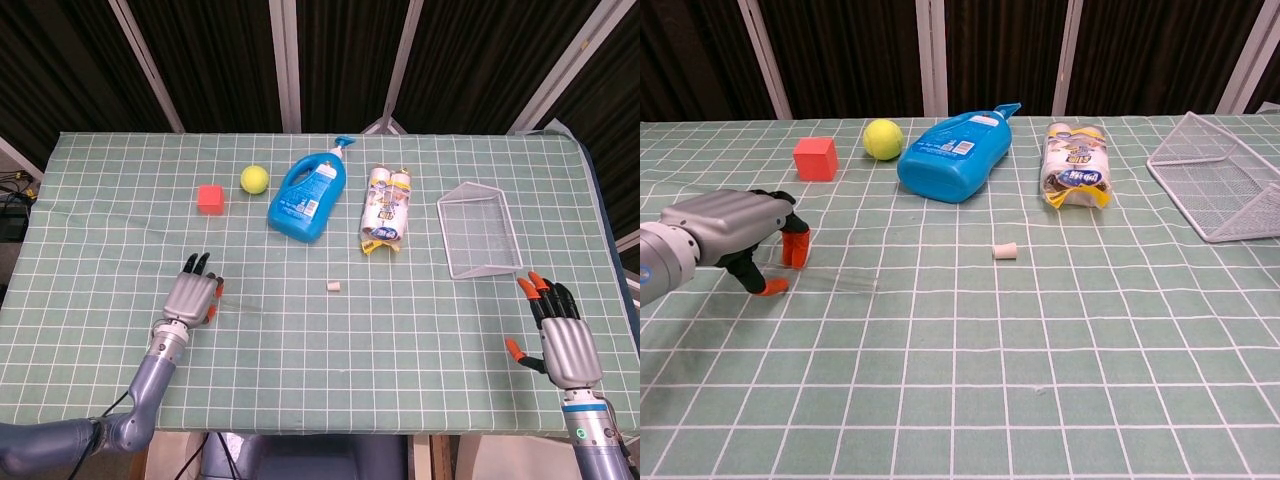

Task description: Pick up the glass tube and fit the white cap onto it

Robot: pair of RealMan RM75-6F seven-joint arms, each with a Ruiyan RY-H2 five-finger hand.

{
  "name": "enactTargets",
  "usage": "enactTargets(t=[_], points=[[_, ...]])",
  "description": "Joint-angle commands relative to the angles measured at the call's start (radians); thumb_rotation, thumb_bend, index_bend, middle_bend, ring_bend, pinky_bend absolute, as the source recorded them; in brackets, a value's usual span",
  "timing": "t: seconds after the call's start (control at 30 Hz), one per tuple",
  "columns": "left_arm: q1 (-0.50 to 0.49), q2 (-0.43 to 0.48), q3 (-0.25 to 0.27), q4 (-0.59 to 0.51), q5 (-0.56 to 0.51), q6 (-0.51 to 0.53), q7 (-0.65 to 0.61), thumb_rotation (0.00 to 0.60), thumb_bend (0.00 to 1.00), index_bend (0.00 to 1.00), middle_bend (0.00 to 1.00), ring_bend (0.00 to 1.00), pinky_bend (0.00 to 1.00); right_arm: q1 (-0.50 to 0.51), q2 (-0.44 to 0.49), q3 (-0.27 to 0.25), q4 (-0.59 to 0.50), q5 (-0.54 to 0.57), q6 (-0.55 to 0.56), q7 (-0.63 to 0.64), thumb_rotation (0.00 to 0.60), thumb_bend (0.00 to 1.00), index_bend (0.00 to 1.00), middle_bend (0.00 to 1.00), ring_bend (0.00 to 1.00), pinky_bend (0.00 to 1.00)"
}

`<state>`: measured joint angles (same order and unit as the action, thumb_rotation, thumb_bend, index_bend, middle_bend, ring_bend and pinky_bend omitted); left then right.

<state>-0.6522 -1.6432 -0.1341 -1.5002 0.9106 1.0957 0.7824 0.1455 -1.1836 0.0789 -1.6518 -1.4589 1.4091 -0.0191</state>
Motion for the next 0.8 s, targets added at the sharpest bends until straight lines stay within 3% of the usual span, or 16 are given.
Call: enactTargets(t=[0.03, 0.4, 0.8], points=[[-0.001, -0.002, 0.001, 0.001, 0.000, 0.003, -0.003, 0.600, 0.51, 0.51, 0.46, 0.03, 0.00, 0.000, 0.000, 0.000, 0.000, 0.000, 0.000, 0.000, 0.600, 0.32, 0.00, 0.00, 0.00, 0.00], [0.006, -0.003, 0.002, 0.007, 0.057, 0.034, -0.071, 0.600, 0.61, 0.54, 0.50, 0.05, 0.00, -0.002, 0.000, -0.001, -0.001, -0.003, 0.003, -0.002, 0.600, 0.31, 0.00, 0.00, 0.00, 0.00], [0.029, 0.005, 0.008, 0.055, 0.302, 0.111, -0.328, 0.600, 0.63, 0.55, 0.51, 0.05, 0.00, 0.000, -0.004, -0.002, -0.005, -0.003, 0.000, -0.026, 0.600, 0.32, 0.00, 0.00, 0.00, 0.00]])
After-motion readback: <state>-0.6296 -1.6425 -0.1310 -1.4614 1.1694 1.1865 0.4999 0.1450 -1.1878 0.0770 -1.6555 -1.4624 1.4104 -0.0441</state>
